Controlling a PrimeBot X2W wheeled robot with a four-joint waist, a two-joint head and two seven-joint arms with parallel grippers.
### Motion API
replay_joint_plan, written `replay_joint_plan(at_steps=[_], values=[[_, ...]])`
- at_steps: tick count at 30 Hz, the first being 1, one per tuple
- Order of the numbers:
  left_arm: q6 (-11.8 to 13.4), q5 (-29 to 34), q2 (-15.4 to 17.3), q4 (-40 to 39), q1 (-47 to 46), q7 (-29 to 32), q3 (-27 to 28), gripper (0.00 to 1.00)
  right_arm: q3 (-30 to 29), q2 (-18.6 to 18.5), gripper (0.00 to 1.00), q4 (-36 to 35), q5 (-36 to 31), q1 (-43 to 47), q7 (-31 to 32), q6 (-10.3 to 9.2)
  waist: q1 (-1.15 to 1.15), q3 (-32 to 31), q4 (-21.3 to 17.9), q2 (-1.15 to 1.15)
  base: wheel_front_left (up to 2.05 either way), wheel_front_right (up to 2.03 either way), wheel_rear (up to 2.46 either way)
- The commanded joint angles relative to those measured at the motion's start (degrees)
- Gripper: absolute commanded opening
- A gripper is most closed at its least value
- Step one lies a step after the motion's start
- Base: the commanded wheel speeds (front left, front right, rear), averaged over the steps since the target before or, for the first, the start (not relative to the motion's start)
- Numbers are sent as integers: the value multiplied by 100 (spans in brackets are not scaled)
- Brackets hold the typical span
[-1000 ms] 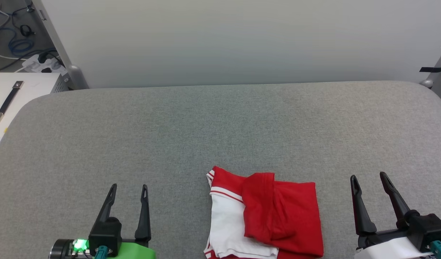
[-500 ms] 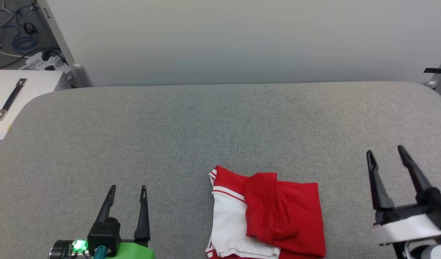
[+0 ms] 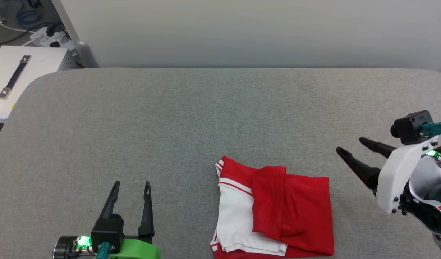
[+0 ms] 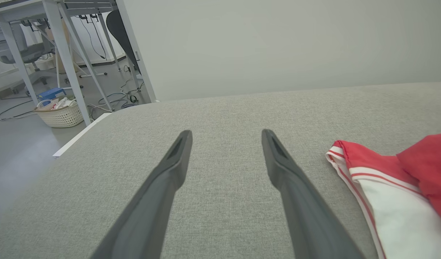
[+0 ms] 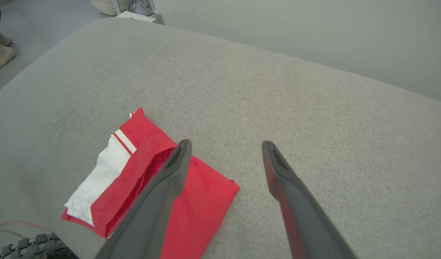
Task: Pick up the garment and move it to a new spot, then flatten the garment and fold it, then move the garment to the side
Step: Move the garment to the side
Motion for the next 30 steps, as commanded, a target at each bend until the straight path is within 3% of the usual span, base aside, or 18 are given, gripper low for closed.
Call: replay_joint_plan(at_steps=[1,5,11,30], values=[[-34,59,-22,-6,-137,-34,-8,100,80,-90,100,4,290,-75,348,-4,0,102,71,0,0,0,0],[-43,75,-44,-5,-236,-34,-34,100,286,-321,100,169,969,-25,1257,-4,0,228,147,0,0,0,0],[-51,93,-74,-10,-383,-34,-78,100,554,-444,100,537,1436,66,1831,-4,0,458,288,0,0,0,0],[-25,122,-151,4,-760,-34,-228,100,1579,65,100,1708,1981,-169,1263,-4,0,1047,496,0,0,0,0]])
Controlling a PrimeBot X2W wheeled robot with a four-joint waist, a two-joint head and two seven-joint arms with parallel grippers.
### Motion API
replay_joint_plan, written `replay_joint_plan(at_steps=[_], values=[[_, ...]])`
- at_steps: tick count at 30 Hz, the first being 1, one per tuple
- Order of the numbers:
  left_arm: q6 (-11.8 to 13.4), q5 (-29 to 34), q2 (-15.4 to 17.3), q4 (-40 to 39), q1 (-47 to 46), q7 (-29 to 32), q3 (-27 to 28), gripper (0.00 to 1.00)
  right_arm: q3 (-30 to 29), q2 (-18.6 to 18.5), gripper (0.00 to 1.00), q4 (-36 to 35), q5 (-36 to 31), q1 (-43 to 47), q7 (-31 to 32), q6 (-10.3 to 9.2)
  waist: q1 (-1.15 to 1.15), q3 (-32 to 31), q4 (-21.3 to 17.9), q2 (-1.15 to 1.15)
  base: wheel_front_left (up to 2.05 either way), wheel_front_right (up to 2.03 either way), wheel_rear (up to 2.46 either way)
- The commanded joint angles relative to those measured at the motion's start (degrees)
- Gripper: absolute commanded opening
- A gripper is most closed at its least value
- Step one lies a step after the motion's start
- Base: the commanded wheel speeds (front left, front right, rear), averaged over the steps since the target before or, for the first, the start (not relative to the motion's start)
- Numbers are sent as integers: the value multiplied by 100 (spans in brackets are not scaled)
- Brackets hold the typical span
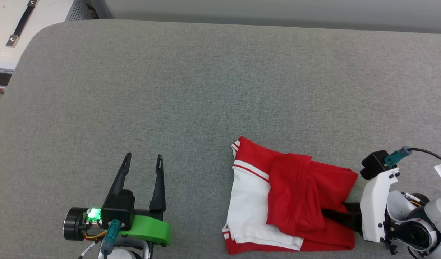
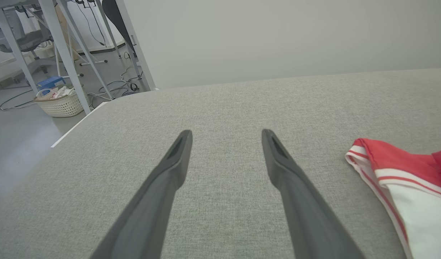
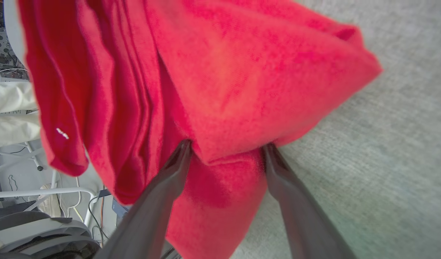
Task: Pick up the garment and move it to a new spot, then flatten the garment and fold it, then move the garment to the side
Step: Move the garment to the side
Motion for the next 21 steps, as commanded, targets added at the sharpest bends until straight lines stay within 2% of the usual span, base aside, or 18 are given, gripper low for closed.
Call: replay_joint_plan(at_steps=[1,2,3,4,11,21], values=[[13,31,-44,14,-93,-34,-10,100,226,155,100,104,56,0,-117,-4,0,5,4,0,0,0,0],[15,30,-44,20,-92,-34,-7,100,274,132,91,104,59,-18,-204,-4,0,-4,-1,0,0,0,0],[18,29,-42,26,-88,-34,-2,100,315,106,15,102,68,-37,-289,-4,0,-18,-11,0,0,0,0],[25,28,-37,31,-77,-34,9,100,353,76,0,95,94,-65,-396,-4,0,-36,-29,0,0,0,0],[54,21,-2,49,24,-34,66,100,505,-159,0,-74,269,-341,-967,-4,0,-217,-272,0,0,0,0],[96,15,-4,22,134,-34,93,100,866,-920,0,-616,-172,-1087,-1408,-4,0,-353,-1020,0,0,0,0]])
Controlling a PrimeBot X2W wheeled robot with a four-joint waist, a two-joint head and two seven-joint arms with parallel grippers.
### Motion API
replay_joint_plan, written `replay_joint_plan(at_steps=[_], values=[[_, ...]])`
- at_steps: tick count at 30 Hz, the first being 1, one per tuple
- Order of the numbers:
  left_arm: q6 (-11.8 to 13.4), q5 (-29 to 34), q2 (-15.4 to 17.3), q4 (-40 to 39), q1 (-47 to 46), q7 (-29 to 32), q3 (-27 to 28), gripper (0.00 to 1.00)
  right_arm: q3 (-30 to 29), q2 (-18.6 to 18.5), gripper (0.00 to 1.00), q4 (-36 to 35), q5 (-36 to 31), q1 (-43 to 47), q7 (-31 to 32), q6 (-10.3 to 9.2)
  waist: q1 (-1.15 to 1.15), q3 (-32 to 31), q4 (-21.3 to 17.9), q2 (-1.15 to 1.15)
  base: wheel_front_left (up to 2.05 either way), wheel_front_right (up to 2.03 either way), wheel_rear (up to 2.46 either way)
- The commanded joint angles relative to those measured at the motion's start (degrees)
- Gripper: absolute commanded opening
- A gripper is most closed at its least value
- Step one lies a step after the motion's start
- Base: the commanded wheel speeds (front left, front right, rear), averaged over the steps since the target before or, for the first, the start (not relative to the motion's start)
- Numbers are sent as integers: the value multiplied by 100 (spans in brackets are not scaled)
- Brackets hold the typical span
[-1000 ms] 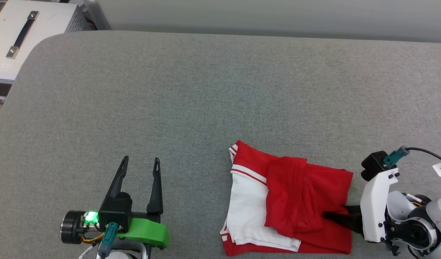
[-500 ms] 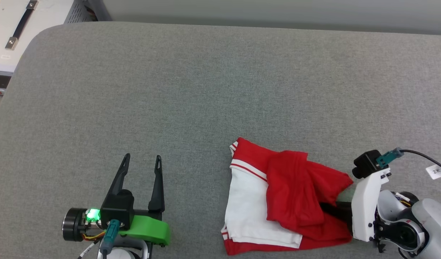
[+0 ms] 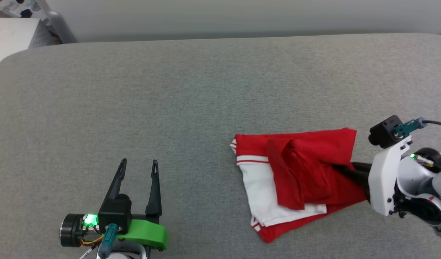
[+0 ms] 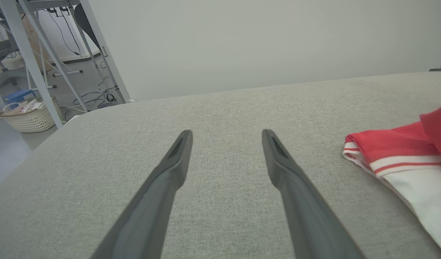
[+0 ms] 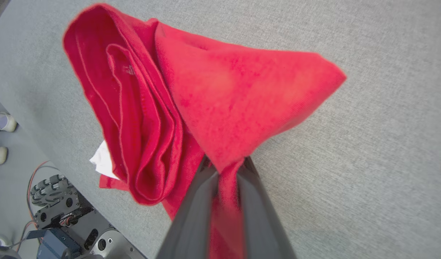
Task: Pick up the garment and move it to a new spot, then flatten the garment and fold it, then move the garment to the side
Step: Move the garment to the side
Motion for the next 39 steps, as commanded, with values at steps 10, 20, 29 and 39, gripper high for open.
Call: replay_joint_plan(at_steps=[10,20,29,39], values=[[53,57,22,-93,-129,-34,30,100,102,-728,0,7,-288,-961,-188,-4,0,147,-986,0,0,0,0],[109,211,169,-373,-641,-34,-53,100,107,-1502,0,851,-656,-1565,-405,-4,0,1088,-974,0,0,0,0],[334,333,303,-770,-1160,-34,-263,100,-146,-1846,0,2365,-979,-2410,-807,-4,0,2090,-801,0,0,0,0],[539,348,464,-965,-1324,-34,-479,100,-417,-1834,0,3708,-1077,-2896,-1172,-4,0,2444,-680,0,0,0,0]])
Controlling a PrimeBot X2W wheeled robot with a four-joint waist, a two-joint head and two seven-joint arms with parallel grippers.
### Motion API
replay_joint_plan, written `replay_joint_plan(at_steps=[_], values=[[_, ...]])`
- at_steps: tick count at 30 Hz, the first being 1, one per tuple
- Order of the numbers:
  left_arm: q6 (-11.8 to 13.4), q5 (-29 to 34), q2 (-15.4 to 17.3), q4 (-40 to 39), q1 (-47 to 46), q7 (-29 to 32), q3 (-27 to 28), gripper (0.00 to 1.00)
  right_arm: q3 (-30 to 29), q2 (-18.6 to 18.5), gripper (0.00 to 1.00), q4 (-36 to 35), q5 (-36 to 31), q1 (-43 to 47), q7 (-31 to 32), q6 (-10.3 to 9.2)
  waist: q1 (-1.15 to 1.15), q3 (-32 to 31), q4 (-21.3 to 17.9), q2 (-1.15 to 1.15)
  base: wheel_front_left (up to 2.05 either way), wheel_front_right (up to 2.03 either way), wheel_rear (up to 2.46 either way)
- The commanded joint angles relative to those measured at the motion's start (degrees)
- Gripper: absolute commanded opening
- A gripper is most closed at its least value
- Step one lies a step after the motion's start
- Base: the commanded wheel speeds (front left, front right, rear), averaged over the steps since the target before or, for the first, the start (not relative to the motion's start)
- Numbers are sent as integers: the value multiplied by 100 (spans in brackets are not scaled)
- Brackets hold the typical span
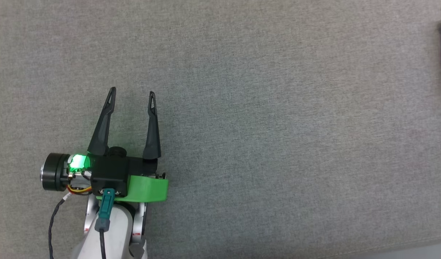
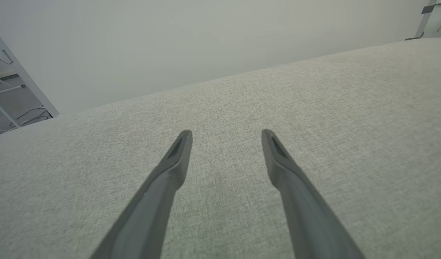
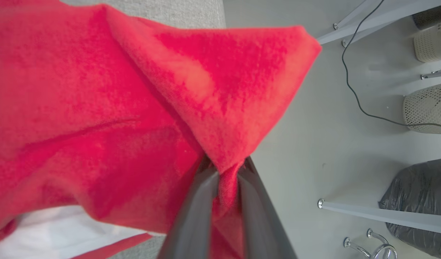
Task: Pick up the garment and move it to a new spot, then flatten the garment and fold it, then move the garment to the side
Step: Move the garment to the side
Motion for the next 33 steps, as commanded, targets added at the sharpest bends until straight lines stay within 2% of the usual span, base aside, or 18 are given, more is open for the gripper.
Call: replay_joint_plan(at_steps=[1,4,5,6,8,10,11,12,16,19,21,25,29,33], values=[[64,-1,56,-48,-116,-34,-32,100,-15,20,0,146,-62,-121,-76,-5,-1,111,102,0,0,0,0],[119,-18,90,-57,-121,-34,-81,100,-4,79,0,450,-98,-203,-232,-5,-1,97,113,0,0,0,0],[142,-25,100,-52,-119,-34,-97,100,-1,129,31,574,-108,-238,-326,-5,-1,70,111,0,0,0,0],[159,-34,108,-41,-115,-34,-109,100,20,178,100,642,-135,-258,-419,-5,-1,34,108,0,0,0,0],[190,-61,123,-5,-94,-34,-136,100,28,310,100,795,-125,-279,-596,-5,-1,-80,94,0,0,0,0],[226,-144,118,76,-32,-34,-198,100,67,367,100,1090,-248,-260,-1039,-5,-1,-439,119,0,0,0,0],[248,-222,105,156,86,-34,-214,100,63,414,100,1236,-466,-247,-1652,-5,-1,-803,138,0,0,0,0],[261,-267,96,193,170,-34,-205,100,61,463,100,1273,-580,-215,-1973,-5,-1,-974,145,0,0,0,0],[286,-389,87,261,486,-34,-127,100,-79,764,100,1231,-819,-117,-2949,-5,-1,-1430,143,0,0,0,0],[284,-456,90,284,691,-34,-45,100,-272,970,100,1040,-1008,23,-3244,-5,-1,-1687,156,0,0,0,0],[265,-492,86,305,800,-34,6,100,-532,1143,100,760,-1267,60,-3290,-5,-1,-1838,187,0,0,0,0],[230,-569,47,333,974,-34,136,100,-1558,1627,100,-321,-1912,565,-3297,-5,-1,-2098,238,0,0,0,0],[161,-600,24,398,1149,-34,255,100,-2644,2413,100,-1616,-2664,1671,-3298,-5,-1,-2353,299,0,0,0,0],[78,-594,-13,476,1244,-34,302,100,-3149,3111,100,-2592,-3213,2598,-3299,-5,-1,-2534,382,0,0,0,0]])
